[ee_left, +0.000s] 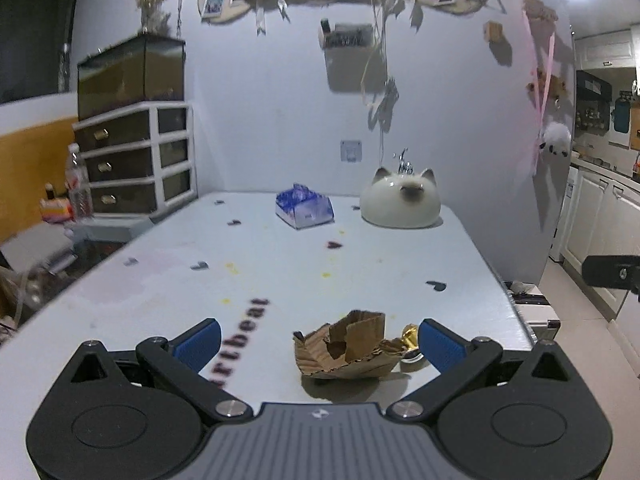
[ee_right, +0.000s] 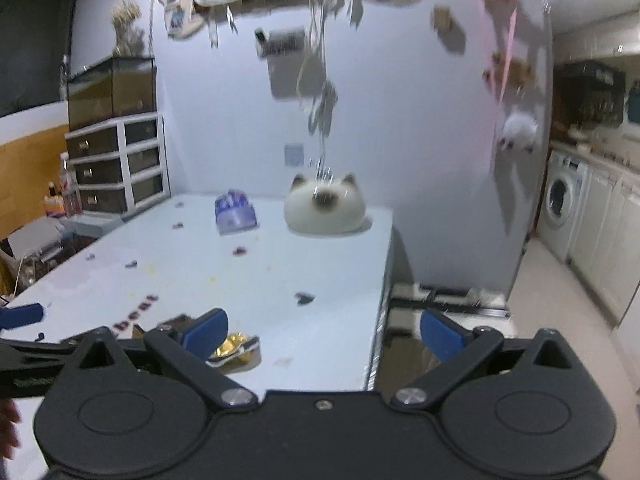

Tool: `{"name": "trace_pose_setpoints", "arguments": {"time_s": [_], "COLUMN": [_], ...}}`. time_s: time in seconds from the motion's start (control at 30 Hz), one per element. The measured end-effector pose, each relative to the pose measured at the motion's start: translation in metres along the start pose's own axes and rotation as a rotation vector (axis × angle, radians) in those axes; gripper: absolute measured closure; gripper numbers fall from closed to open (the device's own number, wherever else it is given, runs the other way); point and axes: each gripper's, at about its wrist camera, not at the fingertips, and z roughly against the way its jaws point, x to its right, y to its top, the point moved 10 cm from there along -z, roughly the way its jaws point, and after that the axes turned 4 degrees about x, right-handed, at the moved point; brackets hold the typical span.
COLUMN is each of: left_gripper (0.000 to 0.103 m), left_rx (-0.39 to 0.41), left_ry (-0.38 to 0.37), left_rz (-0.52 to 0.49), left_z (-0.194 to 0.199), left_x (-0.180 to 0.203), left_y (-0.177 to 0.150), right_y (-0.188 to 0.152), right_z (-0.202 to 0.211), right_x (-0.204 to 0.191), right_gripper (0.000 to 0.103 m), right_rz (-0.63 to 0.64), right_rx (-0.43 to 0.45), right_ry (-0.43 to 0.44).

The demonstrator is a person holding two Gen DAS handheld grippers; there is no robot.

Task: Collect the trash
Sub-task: 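Grasp the brown cardboard scrap with left tool while right tool grasps the gold foil wrapper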

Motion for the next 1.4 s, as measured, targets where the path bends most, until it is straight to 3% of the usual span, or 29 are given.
{"name": "trace_pose_setpoints", "arguments": {"time_s": [0.13, 0.23, 0.33, 0.43, 0.7, 0.87, 1.1, 1.17, 1.4], "left_gripper": [0.002, 0.011, 0.017, 0.027, 0.047, 0.071, 0.075, 0.076, 0.084], "left_rx": [0.018, 0.000, 0.007, 0.004, -0.039, -0.088, -0.105, -0.108, -0.108], "left_ry": [-0.056, -0.120, -0.162, -0.184, -0.262, -0.284, -0.268, -0.266, -0.230], "left_rz": [0.009, -0.019, -0.033, -0.039, -0.084, -0.078, -0.059, -0.057, -0.022], "left_z": [-0.030, -0.044, -0.050, -0.053, -0.059, -0.062, -0.064, -0.063, -0.058], "left_x": [0.007, 0.012, 0.013, 0.015, 0.032, 0.037, 0.034, 0.033, 0.026], "left_y": [-0.019, -0.028, -0.033, -0.038, -0.051, -0.060, -0.062, -0.063, -0.062], "right_y": [-0.015, -0.021, -0.030, -0.041, -0.067, -0.070, -0.072, -0.073, -0.082], "right_z": [-0.034, -0.059, -0.085, -0.106, -0.139, -0.151, -0.157, -0.155, -0.128], "right_x": [-0.004, -0.003, -0.004, -0.013, -0.044, -0.056, -0.075, -0.077, -0.068], "right_gripper": [0.001, 0.017, 0.022, 0.027, 0.040, 0.040, 0.041, 0.057, 0.058], "right_rz": [-0.068, -0.178, -0.325, -0.371, -0.389, -0.428, -0.333, -0.304, -0.238], "right_rx": [-0.042, -0.071, -0.116, -0.145, -0.229, -0.239, -0.220, -0.230, -0.249], "right_ry": [0.029, 0.062, 0.097, 0.096, 0.116, 0.127, 0.104, 0.101, 0.127]}}
